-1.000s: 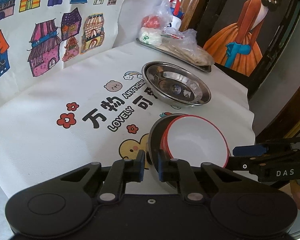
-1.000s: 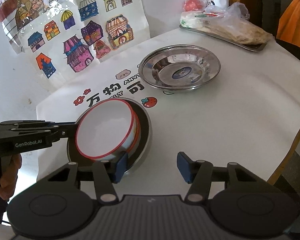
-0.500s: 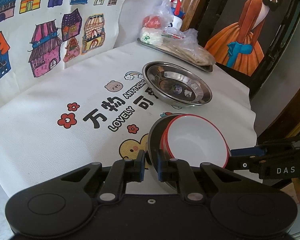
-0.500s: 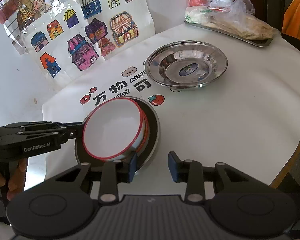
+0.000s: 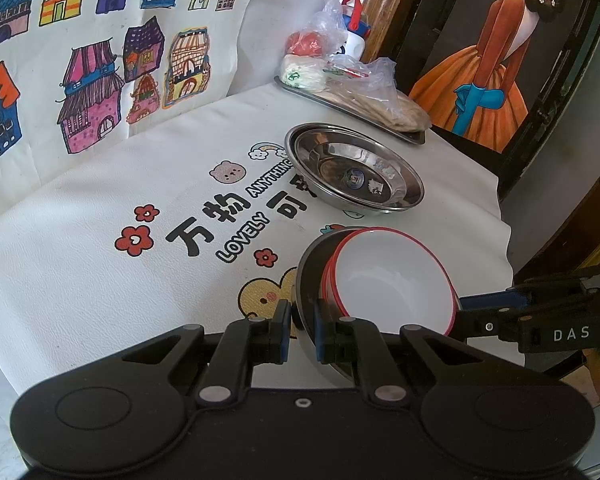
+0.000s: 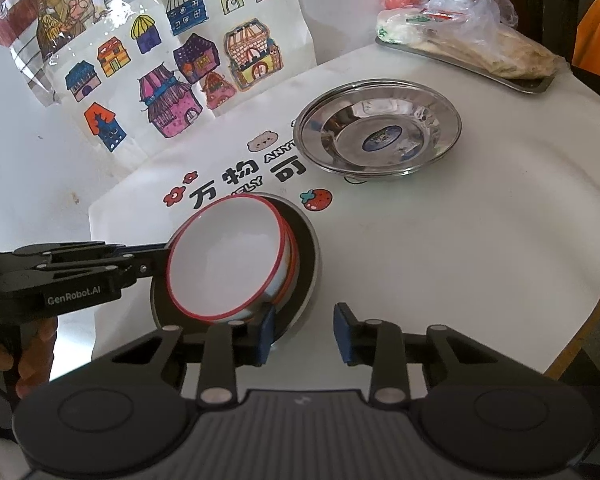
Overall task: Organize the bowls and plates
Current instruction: 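Lift the steel bowl with nested white bowls using both grippers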
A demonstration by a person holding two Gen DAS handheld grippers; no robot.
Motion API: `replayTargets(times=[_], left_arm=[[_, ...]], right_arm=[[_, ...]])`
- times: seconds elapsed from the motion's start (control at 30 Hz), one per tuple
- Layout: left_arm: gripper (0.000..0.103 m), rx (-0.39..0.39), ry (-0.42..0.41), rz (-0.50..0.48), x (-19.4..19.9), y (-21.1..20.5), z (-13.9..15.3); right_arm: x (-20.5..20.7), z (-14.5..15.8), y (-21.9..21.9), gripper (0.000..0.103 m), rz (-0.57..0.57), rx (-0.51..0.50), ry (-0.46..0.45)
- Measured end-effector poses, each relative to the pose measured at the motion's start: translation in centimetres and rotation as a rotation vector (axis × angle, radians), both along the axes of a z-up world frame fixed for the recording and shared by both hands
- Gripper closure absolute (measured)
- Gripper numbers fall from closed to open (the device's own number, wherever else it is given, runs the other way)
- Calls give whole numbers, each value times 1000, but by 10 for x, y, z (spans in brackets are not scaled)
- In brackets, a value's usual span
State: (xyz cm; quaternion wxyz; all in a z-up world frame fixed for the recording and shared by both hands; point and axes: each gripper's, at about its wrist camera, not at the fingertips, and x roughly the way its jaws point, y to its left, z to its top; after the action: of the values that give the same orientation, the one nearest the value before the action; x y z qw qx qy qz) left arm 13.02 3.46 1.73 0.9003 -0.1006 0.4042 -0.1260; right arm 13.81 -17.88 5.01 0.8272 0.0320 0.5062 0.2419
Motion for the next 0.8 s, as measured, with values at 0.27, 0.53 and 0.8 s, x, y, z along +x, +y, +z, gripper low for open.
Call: replayTargets(times=[0.27,0.53,0.8], left_arm=[[92,7,-7,6,-1,0,0],[92,12,-14,13,-3,-2,1],[92,17,-25,33,-6,-4,0]], right_arm=[[-2,2,6,80,36,-4,-15],[-1,0,5,77,-2,14,5],[-2,-5,10,74,-30,7,13]])
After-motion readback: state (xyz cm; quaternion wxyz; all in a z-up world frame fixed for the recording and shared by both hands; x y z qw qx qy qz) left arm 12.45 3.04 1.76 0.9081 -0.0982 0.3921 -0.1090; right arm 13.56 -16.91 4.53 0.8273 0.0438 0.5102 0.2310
